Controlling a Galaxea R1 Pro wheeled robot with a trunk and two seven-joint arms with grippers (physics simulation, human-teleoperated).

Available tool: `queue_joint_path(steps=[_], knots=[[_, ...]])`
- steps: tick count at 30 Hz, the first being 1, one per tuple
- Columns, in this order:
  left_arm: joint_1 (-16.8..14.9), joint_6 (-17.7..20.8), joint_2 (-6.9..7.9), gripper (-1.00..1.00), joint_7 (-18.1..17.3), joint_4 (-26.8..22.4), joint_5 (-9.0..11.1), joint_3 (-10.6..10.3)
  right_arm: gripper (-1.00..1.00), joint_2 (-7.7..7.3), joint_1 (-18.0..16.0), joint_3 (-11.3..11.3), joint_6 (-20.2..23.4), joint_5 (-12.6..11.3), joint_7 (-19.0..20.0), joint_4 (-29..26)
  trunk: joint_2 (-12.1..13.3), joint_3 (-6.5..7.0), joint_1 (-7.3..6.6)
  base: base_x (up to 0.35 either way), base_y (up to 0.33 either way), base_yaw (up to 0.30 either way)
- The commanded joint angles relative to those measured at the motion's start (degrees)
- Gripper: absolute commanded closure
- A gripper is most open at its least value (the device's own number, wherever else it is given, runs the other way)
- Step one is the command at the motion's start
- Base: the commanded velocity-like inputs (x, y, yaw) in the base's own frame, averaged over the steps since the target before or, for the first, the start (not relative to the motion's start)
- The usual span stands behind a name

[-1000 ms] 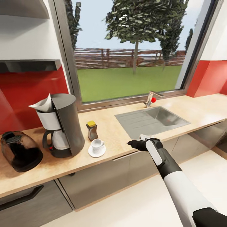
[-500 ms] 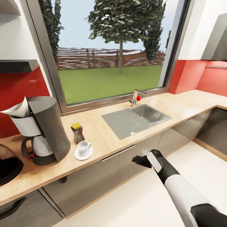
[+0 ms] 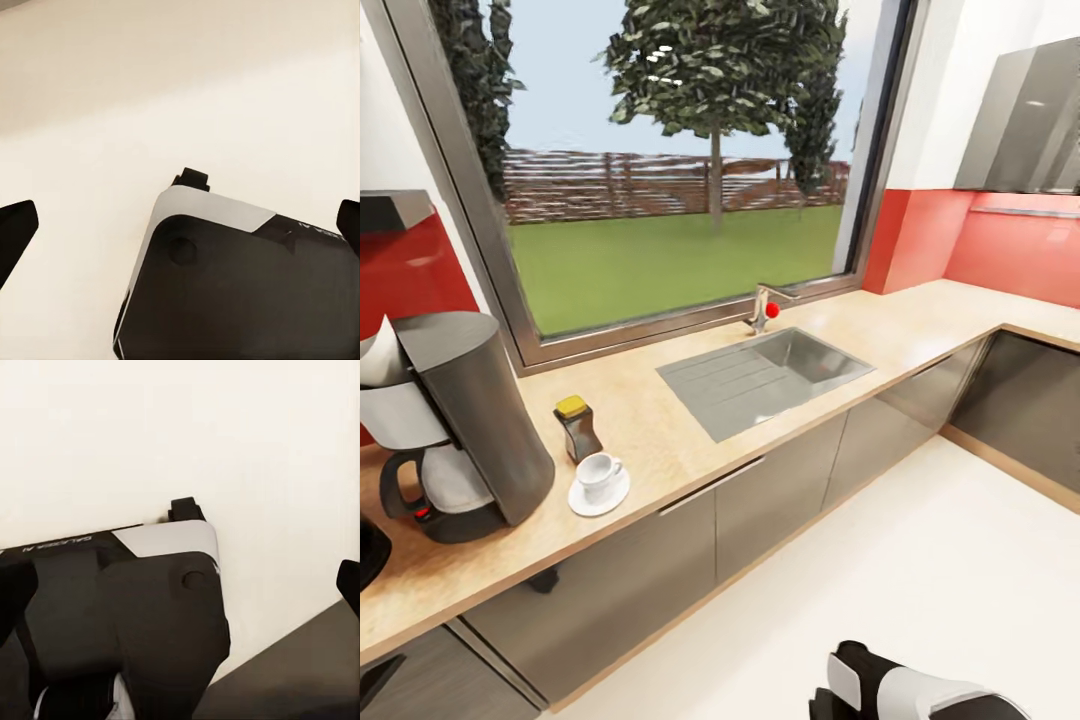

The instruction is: Set up a coffee station on the kitchen countertop: keep the coffee maker on the countertop, move the bottle of coffee from the kitchen shelf to the counter next to the coffee maker, place a paper coffee filter on top of the coffee maker, put the saucer next to the coffee maker with the coffee cup on the saucer, and place the electric kettle next to the coffee maker.

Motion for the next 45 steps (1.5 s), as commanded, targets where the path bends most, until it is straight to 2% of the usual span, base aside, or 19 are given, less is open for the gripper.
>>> queue_joint_path(steps=[1, 45], knots=[[-0.04, -0.10, -0.02, -1.00, 0.14, 0.00, 0.29, 0.08, -1.00, 0.03, -0.08, 0.49, 0.10, -0.57, -0.15, 0.08, -0.12, -0.12, 0.03, 0.000, 0.000, -0.046], [-0.04, -0.10, -0.02, -1.00, 0.14, 0.00, 0.29, 0.08, -1.00, 0.03, -0.08, 0.49, 0.10, -0.57, -0.15, 0.08, -0.12, -0.12, 0.03, 0.000, 0.000, -0.046]])
